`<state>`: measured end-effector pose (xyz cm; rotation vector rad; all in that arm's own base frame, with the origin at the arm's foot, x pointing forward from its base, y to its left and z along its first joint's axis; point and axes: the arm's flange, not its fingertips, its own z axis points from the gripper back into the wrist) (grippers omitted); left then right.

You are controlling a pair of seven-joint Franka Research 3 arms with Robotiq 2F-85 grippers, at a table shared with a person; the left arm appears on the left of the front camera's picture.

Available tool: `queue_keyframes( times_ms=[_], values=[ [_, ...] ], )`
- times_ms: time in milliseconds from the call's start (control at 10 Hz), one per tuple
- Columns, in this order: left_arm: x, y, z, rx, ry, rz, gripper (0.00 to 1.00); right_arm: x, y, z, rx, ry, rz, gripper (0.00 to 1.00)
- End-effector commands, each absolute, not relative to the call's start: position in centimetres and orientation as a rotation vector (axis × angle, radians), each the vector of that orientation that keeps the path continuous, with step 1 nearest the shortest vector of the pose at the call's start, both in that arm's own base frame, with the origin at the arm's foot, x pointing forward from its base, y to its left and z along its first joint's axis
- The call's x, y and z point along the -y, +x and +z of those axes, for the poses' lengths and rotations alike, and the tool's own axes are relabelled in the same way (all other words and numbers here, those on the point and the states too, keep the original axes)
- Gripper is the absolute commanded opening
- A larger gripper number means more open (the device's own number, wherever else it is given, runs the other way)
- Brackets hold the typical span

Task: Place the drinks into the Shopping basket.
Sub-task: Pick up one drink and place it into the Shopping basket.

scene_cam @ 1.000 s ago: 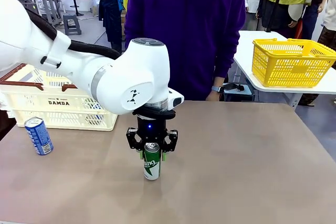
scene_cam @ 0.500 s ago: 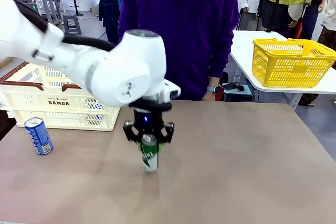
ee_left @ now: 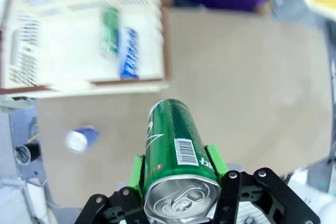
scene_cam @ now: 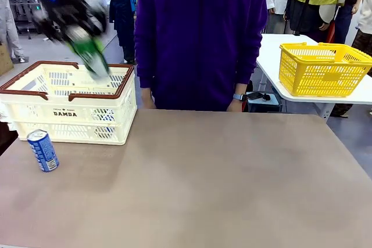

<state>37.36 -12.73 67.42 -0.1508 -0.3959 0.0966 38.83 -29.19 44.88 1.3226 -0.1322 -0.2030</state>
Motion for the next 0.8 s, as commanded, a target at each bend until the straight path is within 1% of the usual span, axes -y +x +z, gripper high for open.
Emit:
queue_keyframes(
  times_ms=[0, 100, 200, 300, 400, 500, 600, 700],
  values=[
    [7.9, 42.8, 66.7, 0.47, -0.207, 0.305, 0.0, 29.1, 38.7, 45.0, 0.146, 1.309, -0.184, 0.8],
    [5.6, 44.5, 64.9, 0.492, -0.166, 0.422, 0.0, 29.1, 38.7, 45.0, 0.146, 1.309, -0.184, 0.8],
    [3.8, 46.6, 62.5, 0.451, -0.062, 0.592, 0.0, 29.1, 38.7, 45.0, 0.146, 1.309, -0.184, 0.8],
    [2.1, 48.4, 59.6, 0.419, -0.025, 0.705, 0.0, 29.1, 38.7, 45.0, 0.146, 1.309, -0.184, 0.8],
    [1.4, 49.4, 58.1, 0.403, -0.078, 0.771, 0.0, 29.1, 38.7, 45.0, 0.146, 1.309, -0.184, 0.8],
    [1.3, 49.5, 57.6, 0.406, -0.129, 0.791, 0.0, 29.1, 38.7, 45.0, 0.146, 1.309, -0.184, 0.8],
    [-0.6, 49.0, 57.9, 0.41, -0.067, 0.678, 0.0, 29.1, 38.7, 45.0, 0.146, 1.309, -0.184, 0.8],
    [-0.6, 49.0, 57.9, 0.41, -0.067, 0.678, 0.0, 29.1, 38.7, 45.0, 0.146, 1.309, -0.184, 0.8]
  ],
)
